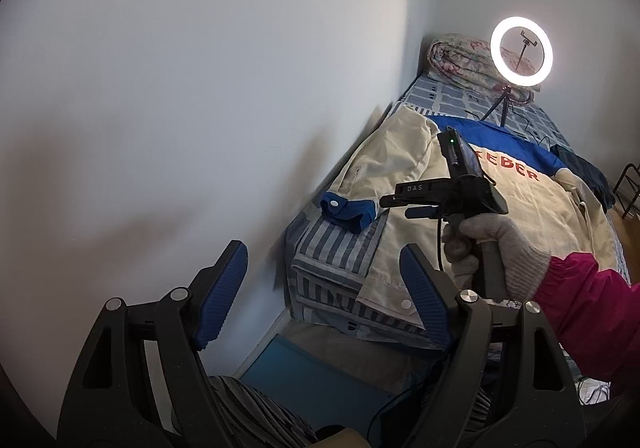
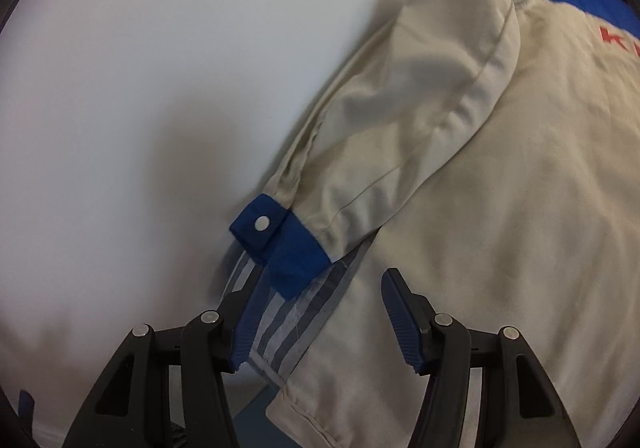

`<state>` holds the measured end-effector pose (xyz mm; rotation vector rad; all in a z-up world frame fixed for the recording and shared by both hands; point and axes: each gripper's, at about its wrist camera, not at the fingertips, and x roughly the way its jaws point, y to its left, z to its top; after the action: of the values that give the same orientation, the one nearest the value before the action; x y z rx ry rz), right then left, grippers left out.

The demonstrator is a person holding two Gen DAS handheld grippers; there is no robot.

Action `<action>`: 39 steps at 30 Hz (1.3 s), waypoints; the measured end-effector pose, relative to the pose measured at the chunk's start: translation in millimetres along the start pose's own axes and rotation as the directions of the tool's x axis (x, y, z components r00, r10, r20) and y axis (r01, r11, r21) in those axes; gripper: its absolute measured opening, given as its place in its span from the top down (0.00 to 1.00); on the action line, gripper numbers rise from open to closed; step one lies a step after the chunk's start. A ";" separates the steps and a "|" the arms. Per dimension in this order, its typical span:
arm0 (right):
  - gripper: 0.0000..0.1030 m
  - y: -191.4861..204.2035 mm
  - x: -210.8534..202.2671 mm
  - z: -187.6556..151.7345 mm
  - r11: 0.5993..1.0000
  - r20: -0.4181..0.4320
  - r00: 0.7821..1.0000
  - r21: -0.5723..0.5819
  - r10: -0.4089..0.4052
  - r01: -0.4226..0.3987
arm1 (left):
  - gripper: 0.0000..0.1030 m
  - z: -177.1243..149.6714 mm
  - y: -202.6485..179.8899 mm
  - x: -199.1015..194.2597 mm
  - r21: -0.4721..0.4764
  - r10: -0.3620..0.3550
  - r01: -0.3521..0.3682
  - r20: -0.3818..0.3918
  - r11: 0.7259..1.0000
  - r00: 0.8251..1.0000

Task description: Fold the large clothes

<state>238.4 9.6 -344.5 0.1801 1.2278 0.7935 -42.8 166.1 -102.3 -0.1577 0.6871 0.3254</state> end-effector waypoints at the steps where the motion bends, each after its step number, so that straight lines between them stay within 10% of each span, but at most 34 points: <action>1: 0.40 -5.8 6.0 2.9 0.999 0.001 1.000 0.032 0.008 -0.008 | 0.21 0.4 0.3 1.7 -0.001 -0.002 0.002 -0.003 1.000 1.000; 11: 0.50 -46.2 34.7 29.2 0.969 0.056 0.998 0.244 0.029 -0.042 | 0.21 0.0 0.7 19.9 -0.004 -0.007 0.007 -0.031 1.000 0.999; 17: 0.96 -49.4 33.6 52.1 0.962 0.070 0.996 0.260 0.063 -0.079 | 0.21 2.6 0.8 26.3 -0.018 -0.001 0.001 -0.029 1.000 1.000; 24: 1.00 -29.7 -24.8 64.9 0.964 0.121 0.977 0.180 0.174 -0.194 | 0.21 1.7 -4.7 37.2 -0.008 -0.011 0.011 -0.044 1.000 0.999; 34: 1.00 -94.8 -40.0 25.9 0.980 0.042 0.998 0.194 -0.045 0.036 | 0.22 6.0 -39.2 100.1 -0.067 -0.182 0.172 -0.191 0.983 0.965; 39: 1.00 -108.0 -36.7 31.1 0.978 0.039 0.997 0.204 -0.059 0.050 | 0.38 12.6 -46.5 154.7 -0.207 -0.272 0.221 -0.266 0.953 0.925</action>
<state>310.0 -82.9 -361.9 0.3274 1.2648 0.6130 92.9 163.1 -190.8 -0.4630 0.9209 0.1171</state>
